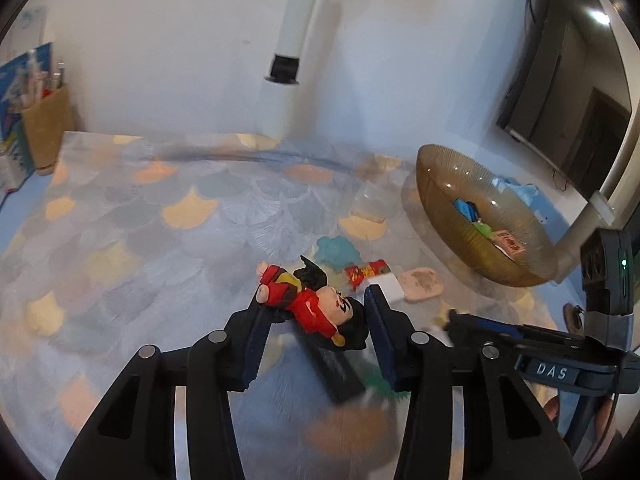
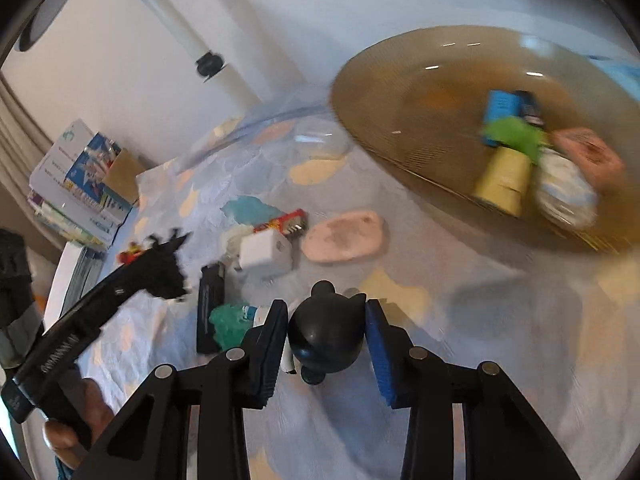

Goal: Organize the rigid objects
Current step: 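Lift and carry the figurine and black toy over the bowl with both grippers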

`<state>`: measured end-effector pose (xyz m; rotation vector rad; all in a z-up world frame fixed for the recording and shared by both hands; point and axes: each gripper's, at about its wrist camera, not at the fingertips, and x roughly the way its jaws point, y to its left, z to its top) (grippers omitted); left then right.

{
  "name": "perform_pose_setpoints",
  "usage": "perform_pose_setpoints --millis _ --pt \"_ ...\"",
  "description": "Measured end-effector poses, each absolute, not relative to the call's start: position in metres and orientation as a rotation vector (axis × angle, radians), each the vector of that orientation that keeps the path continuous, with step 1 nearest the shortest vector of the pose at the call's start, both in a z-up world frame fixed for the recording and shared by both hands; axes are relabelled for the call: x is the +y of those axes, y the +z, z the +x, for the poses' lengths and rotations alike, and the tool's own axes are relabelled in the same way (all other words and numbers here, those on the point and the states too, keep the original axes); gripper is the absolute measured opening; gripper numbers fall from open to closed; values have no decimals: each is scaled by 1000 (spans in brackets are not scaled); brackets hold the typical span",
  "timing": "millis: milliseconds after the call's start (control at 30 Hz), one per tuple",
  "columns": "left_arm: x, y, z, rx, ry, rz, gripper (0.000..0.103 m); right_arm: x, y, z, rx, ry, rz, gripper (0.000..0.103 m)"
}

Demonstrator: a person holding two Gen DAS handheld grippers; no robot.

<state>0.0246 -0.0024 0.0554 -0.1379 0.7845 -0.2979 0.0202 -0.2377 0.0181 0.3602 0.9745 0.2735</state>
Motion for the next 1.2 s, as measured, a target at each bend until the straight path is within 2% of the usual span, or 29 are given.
perform_pose_setpoints --millis 233,367,433,500,567,667,933,1067,1200 --pt "6 42 -26 832 -274 -128 44 -258 16 -48 988 25 433 38" --pt "1 25 -48 892 -337 -106 44 -247 21 -79 1009 77 421 39" --pt "-3 23 -58 893 -379 -71 44 -239 23 -90 1030 151 390 44" --pt "-5 22 -64 915 -440 -51 52 -232 20 -98 1070 230 346 60" --pt "-1 19 -67 942 -444 -25 55 -233 16 -101 1103 259 294 60" --pt "9 16 -73 949 -407 6 68 -244 14 -98 1116 245 228 60" --pt "46 12 -80 993 -398 -98 71 -238 11 -81 1130 293 128 61" --pt "31 14 -78 987 -430 -119 78 -223 10 -77 1111 289 49 61" --pt "13 12 -70 977 -393 -101 79 -218 9 -73 1089 286 39 62"
